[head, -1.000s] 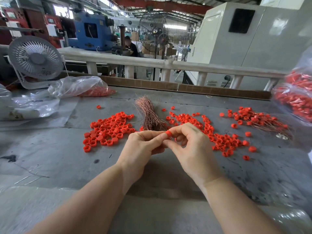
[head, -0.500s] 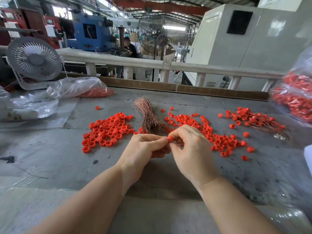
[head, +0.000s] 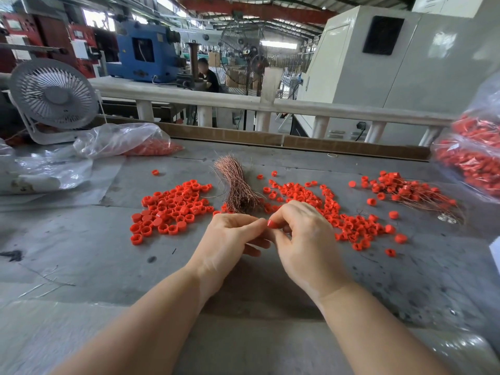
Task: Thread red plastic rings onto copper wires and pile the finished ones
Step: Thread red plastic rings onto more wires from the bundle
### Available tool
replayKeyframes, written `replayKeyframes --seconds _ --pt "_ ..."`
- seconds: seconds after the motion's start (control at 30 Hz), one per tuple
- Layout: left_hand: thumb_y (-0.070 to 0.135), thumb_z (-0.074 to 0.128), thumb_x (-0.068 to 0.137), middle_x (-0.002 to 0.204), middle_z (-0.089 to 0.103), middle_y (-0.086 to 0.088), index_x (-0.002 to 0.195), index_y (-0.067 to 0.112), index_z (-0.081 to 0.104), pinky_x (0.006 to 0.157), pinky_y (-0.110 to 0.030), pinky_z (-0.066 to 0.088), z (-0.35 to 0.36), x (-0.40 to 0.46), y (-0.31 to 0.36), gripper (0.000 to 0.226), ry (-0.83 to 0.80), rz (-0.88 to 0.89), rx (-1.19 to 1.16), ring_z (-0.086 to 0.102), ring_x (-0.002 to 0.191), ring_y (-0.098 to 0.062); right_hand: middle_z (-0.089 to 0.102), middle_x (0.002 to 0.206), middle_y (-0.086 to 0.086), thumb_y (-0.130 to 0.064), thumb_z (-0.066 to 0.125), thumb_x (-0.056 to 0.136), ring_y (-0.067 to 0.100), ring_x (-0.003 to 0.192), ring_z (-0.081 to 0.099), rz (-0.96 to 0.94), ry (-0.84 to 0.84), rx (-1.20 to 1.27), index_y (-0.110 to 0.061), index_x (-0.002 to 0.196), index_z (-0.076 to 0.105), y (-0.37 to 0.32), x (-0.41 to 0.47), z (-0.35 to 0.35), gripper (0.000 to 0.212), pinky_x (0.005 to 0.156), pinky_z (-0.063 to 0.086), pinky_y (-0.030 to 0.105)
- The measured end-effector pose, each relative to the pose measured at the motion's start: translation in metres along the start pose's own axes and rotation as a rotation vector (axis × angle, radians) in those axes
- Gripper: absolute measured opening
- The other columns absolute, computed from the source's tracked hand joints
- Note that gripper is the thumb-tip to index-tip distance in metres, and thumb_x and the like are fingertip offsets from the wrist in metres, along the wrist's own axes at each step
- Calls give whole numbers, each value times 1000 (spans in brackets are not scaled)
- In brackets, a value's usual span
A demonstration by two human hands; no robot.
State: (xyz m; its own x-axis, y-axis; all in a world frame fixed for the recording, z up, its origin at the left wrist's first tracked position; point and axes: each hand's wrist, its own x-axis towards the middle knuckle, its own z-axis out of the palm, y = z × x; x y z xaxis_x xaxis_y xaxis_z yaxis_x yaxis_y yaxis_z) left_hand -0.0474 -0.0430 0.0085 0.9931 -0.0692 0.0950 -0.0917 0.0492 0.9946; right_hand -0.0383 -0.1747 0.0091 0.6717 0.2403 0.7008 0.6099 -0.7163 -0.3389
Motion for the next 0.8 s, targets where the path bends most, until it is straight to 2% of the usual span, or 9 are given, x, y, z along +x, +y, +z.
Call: replayKeyframes --seconds 0.13,0.27,0.37,0.47,0.57,0.7,0.8 --pt "11 57 88 70 72 -2 66 17 75 54 -17 48 0 0 -1 29 -6 6 28 63 62 -8 58 71 5 6 70 71 23 73 54 -4 -19 -14 -5 69 58 1 0 1 16 65 41 28" --pt "11 58 87 69 71 -3 67 15 75 54 -17 49 -1 0 0 27 -3 8 1 63 63 -9 58 70 5 7 71 69 24 72 54 -37 13 -18 -5 68 57 2 1 2 19 65 42 29" --pt "14 60 85 67 70 0 66 21 75 53 -17 48 -2 0 0 25 -6 24 -31 63 64 -7 58 71 4 6 74 68 22 72 55 -51 34 8 -5 70 59 3 0 3 19 65 41 25" --pt "26 67 75 68 70 1 68 24 76 54 -17 48 -2 -1 0 11 -14 37 -54 62 65 -6 59 71 2 4 74 69 22 73 55 -60 54 49 -6 72 62 5 0 1 15 64 47 34" --pt "38 67 61 67 69 2 70 24 76 54 -17 47 -3 1 -2 18 -19 52 -69 62 65 -6 60 73 0 1 73 70 21 73 56 -75 71 90 -8 76 65 4 0 0 14 65 49 39" --pt "31 68 64 74 71 -1 75 23 76 57 -17 49 -5 3 -5 16 -14 63 -104 64 70 -7 57 78 -8 -1 77 67 12 76 54 -25 119 121 -12 93 65 4 0 0 30 72 51 39" --pt "24 70 62 78 72 2 77 23 76 61 -16 50 -6 6 -7 16 18 67 -156 64 73 -5 56 79 -12 -7 78 66 8 76 53 -4 154 105 -16 95 65 5 1 1 33 74 49 39"
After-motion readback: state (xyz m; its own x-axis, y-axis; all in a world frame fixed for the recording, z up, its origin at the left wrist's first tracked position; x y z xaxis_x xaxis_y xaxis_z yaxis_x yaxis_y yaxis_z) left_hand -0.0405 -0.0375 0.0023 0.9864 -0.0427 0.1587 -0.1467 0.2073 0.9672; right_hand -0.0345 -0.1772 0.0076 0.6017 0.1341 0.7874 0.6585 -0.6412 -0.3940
